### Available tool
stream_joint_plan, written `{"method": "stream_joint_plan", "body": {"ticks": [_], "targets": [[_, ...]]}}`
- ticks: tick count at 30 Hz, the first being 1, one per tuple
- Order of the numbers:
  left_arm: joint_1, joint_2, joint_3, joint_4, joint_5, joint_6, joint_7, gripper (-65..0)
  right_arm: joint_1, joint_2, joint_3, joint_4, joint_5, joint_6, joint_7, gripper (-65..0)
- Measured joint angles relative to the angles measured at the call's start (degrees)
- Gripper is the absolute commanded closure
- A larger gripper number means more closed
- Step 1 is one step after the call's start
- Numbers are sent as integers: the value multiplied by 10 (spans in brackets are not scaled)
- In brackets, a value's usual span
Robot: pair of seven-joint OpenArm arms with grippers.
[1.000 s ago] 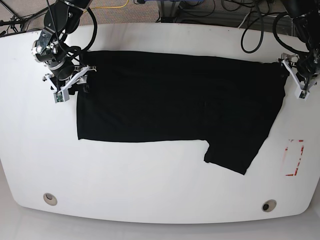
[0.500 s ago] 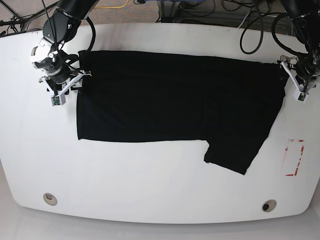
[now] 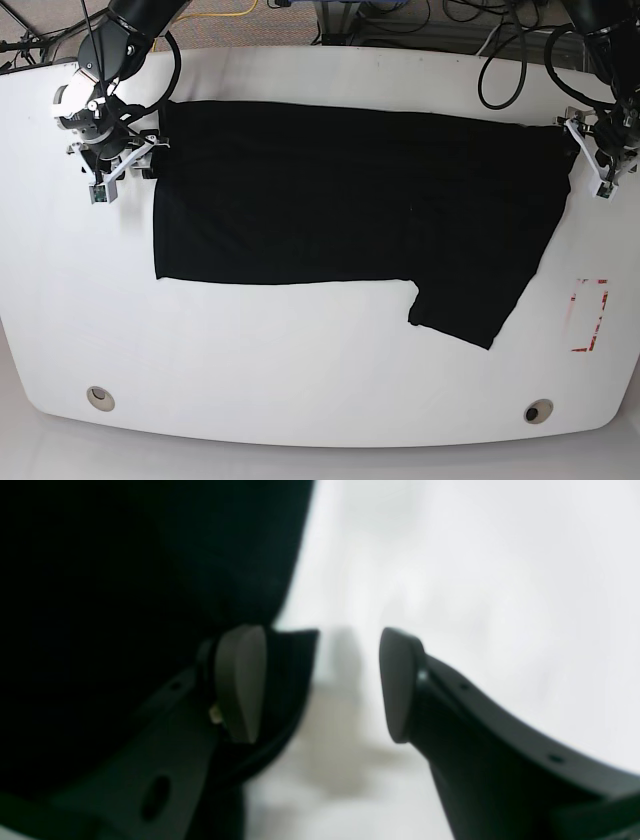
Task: Fold the T-shirt properly
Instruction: 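Reposition the right gripper at the shirt's corner beside the edge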
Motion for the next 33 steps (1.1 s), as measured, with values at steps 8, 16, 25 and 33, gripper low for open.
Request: {"method": "stream_joint_plan", "body": {"ticks": [8,16,25,33], "targets": [[1,0,-1,0,0,0,0,-383,0,-8,2,-17,2,0,1,-48],[1,0,-1,0,0,0,0,-383,0,-13,2,-15,2,0,2,-30],[2,0,-1,0,0,0,0,-383,-10,-22,2,66,1,0,-4,-30],[2,0,-1,0,0,0,0,-383,-4,-22,1,92,0,0,-5,-30]]}}
